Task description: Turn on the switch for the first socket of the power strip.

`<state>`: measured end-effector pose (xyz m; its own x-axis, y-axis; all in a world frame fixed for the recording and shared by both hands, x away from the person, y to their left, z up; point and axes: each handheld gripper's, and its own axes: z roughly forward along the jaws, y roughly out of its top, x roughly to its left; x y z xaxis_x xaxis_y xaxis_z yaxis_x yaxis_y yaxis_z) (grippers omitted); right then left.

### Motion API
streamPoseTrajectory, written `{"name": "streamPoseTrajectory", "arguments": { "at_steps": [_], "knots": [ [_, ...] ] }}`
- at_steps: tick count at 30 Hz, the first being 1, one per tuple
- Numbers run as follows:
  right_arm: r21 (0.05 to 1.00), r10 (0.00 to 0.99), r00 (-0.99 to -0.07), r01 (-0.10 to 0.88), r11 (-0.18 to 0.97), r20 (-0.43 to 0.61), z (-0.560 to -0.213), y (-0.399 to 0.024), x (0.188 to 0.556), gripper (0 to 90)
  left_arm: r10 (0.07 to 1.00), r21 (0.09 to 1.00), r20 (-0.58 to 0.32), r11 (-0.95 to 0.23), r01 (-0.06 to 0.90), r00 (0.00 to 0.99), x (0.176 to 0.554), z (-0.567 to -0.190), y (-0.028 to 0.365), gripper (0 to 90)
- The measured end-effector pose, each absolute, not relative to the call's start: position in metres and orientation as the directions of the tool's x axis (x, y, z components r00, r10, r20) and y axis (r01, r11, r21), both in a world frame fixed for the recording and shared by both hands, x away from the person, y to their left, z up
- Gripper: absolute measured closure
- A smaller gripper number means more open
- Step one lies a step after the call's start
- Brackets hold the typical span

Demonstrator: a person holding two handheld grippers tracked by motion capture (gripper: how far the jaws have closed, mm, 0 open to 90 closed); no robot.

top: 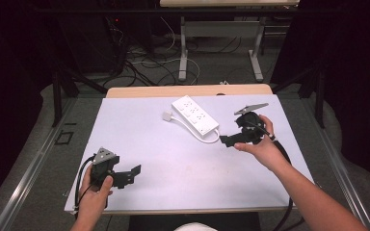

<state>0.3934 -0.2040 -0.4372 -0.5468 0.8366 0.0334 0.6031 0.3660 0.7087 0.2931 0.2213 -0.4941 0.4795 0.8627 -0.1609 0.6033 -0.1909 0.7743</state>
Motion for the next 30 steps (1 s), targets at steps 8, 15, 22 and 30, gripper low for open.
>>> {"name": "streamPoseTrajectory", "arguments": {
  "at_steps": [8, 15, 22, 30],
  "knots": [
    [0.696, 0.834, -0.552, 0.603, 0.391, 0.01, -0.434, -0.188, 0.408, 0.0, 0.86, 0.768, -0.159, -0.201, 0.608, 0.485, 0.294, -0.494, 0.223, 9.4],
    [0.698, 0.839, -0.545, 0.607, 0.381, 0.016, -0.431, -0.176, 0.419, 0.0, 0.862, 0.771, -0.167, -0.189, 0.608, 0.479, 0.294, -0.495, 0.224, 9.5],
    [0.696, 0.849, -0.528, 0.613, 0.374, 0.01, -0.43, -0.166, 0.431, 0.0, 0.861, 0.768, -0.173, -0.186, 0.613, 0.478, 0.294, -0.495, 0.225, 9.6],
    [0.69, 0.858, -0.513, 0.632, 0.355, 0.028, -0.434, -0.155, 0.445, 2.4, 0.862, 0.767, -0.173, -0.186, 0.614, 0.477, 0.295, -0.495, 0.226, 9.7]
  ]
}}
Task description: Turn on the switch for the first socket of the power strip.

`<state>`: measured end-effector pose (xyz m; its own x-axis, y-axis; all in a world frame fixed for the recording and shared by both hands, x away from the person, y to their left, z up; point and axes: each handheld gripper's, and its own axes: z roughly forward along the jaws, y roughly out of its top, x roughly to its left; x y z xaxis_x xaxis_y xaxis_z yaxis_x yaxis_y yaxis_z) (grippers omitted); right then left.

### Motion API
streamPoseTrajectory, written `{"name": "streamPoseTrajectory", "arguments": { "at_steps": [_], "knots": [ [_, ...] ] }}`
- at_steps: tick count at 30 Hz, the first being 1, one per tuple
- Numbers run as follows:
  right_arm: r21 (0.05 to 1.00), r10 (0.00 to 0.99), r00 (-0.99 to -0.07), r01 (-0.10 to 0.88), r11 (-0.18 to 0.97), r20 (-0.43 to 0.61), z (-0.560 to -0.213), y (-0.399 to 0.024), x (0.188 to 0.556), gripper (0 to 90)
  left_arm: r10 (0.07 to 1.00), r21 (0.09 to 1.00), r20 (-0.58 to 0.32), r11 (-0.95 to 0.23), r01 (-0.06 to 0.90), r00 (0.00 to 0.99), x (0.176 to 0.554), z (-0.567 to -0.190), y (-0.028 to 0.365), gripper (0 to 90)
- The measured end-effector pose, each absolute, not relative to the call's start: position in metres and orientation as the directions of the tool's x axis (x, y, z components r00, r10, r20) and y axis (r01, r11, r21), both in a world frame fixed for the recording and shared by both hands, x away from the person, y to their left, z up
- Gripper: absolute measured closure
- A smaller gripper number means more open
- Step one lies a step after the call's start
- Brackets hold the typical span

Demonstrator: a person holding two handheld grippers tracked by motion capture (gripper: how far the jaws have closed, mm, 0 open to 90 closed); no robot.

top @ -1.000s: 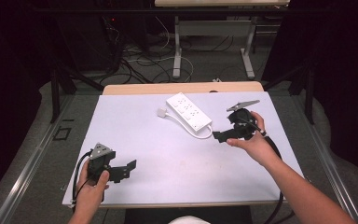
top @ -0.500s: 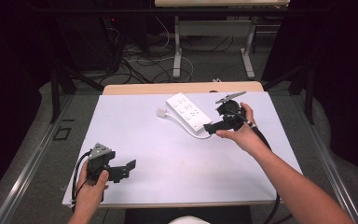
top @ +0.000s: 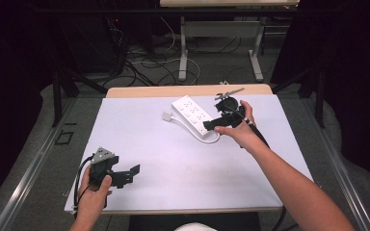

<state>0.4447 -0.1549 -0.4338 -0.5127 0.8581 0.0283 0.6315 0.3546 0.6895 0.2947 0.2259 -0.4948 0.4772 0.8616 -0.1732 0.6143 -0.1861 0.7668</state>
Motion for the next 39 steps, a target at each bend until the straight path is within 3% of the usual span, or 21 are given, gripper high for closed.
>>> {"name": "streamPoseTrajectory", "arguments": {
  "at_steps": [7, 8, 15, 30, 39],
  "knots": [
    [0.682, 0.866, -0.501, 0.635, 0.362, 0.007, -0.437, -0.145, 0.453, 10.4, 0.861, 0.767, -0.173, -0.188, 0.614, 0.479, 0.295, -0.495, 0.227, 9.8],
    [0.683, 0.868, -0.497, 0.635, 0.362, 0.001, -0.438, -0.142, 0.456, 15.0, 0.861, 0.766, -0.173, -0.188, 0.614, 0.479, 0.295, -0.495, 0.227, 9.8],
    [0.676, 0.87, -0.493, 0.646, 0.354, 0.016, -0.442, -0.133, 0.468, 19.1, 0.863, 0.771, -0.176, -0.178, 0.612, 0.473, 0.295, -0.496, 0.227, 9.9],
    [0.677, 0.885, -0.464, 0.664, 0.317, 0.041, -0.451, -0.123, 0.493, 43.9, 0.867, 0.778, -0.175, -0.17, 0.605, 0.467, 0.295, -0.497, 0.228, 10.2],
    [0.682, 0.888, -0.459, 0.656, 0.324, 0.019, -0.457, -0.118, 0.505, 47.4, 0.864, 0.772, -0.176, -0.176, 0.611, 0.471, 0.296, -0.497, 0.229, 10.4]
  ]
}}
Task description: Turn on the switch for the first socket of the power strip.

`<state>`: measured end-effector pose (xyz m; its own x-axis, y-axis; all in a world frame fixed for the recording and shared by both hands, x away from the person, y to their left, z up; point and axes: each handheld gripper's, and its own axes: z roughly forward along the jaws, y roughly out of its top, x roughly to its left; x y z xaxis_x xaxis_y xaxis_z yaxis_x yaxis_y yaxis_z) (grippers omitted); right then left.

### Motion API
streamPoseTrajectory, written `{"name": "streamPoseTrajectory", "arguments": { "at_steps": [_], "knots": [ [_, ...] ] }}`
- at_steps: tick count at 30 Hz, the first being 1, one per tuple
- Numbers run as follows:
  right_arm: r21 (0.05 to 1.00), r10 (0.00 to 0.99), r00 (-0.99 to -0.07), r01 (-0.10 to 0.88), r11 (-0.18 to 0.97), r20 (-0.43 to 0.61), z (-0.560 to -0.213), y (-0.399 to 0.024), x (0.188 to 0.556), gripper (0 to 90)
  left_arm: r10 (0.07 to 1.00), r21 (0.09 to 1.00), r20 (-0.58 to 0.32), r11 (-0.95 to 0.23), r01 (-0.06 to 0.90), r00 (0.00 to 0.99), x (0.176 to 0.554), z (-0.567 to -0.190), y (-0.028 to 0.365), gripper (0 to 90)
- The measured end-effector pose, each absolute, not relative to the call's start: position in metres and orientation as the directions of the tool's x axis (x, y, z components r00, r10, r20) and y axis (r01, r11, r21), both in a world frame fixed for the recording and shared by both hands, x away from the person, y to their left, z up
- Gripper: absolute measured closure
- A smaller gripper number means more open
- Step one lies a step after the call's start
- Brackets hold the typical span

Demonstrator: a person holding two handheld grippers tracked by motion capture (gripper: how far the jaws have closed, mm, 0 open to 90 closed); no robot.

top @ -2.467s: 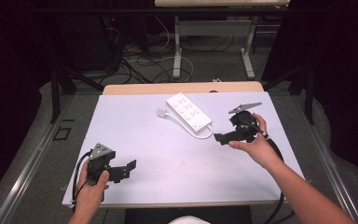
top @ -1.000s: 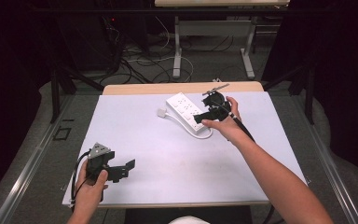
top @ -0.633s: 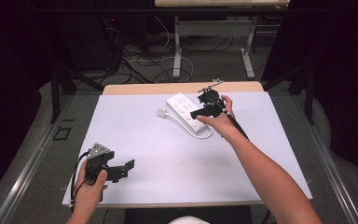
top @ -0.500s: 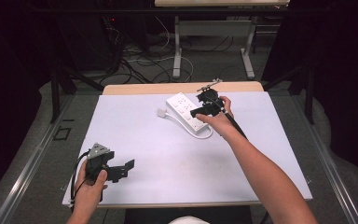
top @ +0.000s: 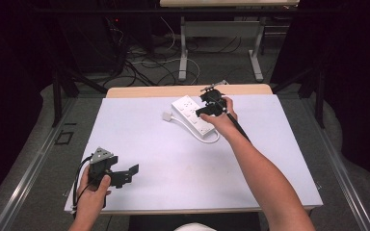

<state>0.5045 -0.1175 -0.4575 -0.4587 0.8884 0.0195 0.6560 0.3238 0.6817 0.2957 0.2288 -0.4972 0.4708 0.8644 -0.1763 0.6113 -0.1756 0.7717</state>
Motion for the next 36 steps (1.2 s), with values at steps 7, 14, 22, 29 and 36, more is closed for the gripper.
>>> {"name": "streamPoseTrajectory", "arguments": {
  "at_steps": [7, 14, 22, 29, 36],
  "knots": [
    [0.669, 0.904, -0.426, 0.682, 0.295, 0.034, -0.466, -0.117, 0.515, 49.9, 0.865, 0.771, -0.177, -0.175, 0.613, 0.47, 0.296, -0.498, 0.229, 10.5],
    [0.665, 0.916, -0.396, 0.699, 0.262, 0.056, -0.474, -0.12, 0.523, 54.0, 0.864, 0.768, -0.175, -0.18, 0.614, 0.472, 0.296, -0.498, 0.23, 10.7],
    [0.669, 0.915, -0.397, 0.7, 0.25, 0.074, -0.481, -0.117, 0.529, 62.5, 0.865, 0.771, -0.188, -0.163, 0.616, 0.465, 0.297, -0.498, 0.231, 10.8],
    [0.663, 0.912, -0.398, 0.709, 0.24, 0.096, -0.487, -0.114, 0.531, 73.7, 0.864, 0.766, -0.18, -0.177, 0.618, 0.471, 0.297, -0.497, 0.232, 11.1],
    [0.662, 0.914, -0.394, 0.71, 0.239, 0.093, -0.492, -0.111, 0.533, 85.1, 0.867, 0.771, -0.183, -0.166, 0.615, 0.464, 0.297, -0.498, 0.233, 11.2]
  ]
}}
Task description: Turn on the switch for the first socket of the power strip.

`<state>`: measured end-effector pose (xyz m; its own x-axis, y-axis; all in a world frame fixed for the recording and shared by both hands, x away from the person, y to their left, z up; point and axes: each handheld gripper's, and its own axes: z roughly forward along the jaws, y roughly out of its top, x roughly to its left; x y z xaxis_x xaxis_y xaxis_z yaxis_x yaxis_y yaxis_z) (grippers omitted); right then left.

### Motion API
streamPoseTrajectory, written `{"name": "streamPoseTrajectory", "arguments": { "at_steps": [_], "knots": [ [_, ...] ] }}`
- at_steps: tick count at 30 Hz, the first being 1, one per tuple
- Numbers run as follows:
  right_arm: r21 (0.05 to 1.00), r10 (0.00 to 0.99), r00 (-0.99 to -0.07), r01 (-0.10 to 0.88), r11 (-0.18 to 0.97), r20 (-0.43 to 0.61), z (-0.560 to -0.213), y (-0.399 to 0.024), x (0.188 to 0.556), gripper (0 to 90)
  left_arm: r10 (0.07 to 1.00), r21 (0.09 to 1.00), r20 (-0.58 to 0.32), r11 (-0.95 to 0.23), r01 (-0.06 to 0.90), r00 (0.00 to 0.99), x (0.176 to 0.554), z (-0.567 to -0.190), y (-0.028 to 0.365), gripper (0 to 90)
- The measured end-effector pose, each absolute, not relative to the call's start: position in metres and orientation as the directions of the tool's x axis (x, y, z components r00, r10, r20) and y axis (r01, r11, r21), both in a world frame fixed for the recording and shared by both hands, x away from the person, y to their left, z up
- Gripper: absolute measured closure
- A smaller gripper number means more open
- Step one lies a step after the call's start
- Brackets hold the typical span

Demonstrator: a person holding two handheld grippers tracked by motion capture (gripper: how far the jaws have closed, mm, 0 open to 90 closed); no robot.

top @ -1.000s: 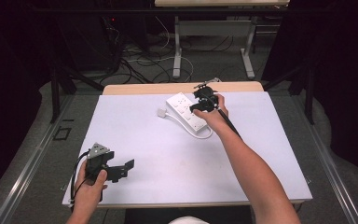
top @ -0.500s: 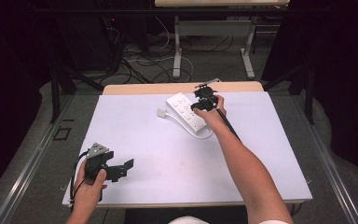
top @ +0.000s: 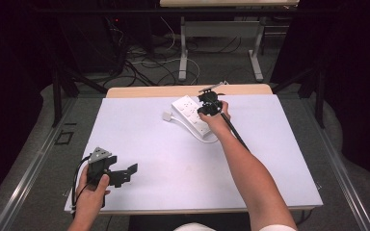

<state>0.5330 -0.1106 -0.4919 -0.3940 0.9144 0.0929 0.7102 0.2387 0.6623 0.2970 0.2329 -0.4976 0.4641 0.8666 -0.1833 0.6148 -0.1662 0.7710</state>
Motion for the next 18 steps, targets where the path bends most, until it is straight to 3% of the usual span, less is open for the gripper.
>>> {"name": "streamPoseTrajectory", "arguments": {
  "at_steps": [4, 18],
  "knots": [
    [0.654, 0.913, -0.394, 0.72, 0.234, 0.108, -0.496, -0.109, 0.534, 90.0, 0.866, 0.771, -0.182, -0.167, 0.614, 0.465, 0.297, -0.498, 0.233, 11.3],
    [0.625, 0.912, -0.396, 0.741, 0.247, 0.11, -0.512, -0.096, 0.535, 90.0, 0.866, 0.769, -0.182, -0.169, 0.617, 0.465, 0.297, -0.498, 0.234, 11.4]
  ]
}}
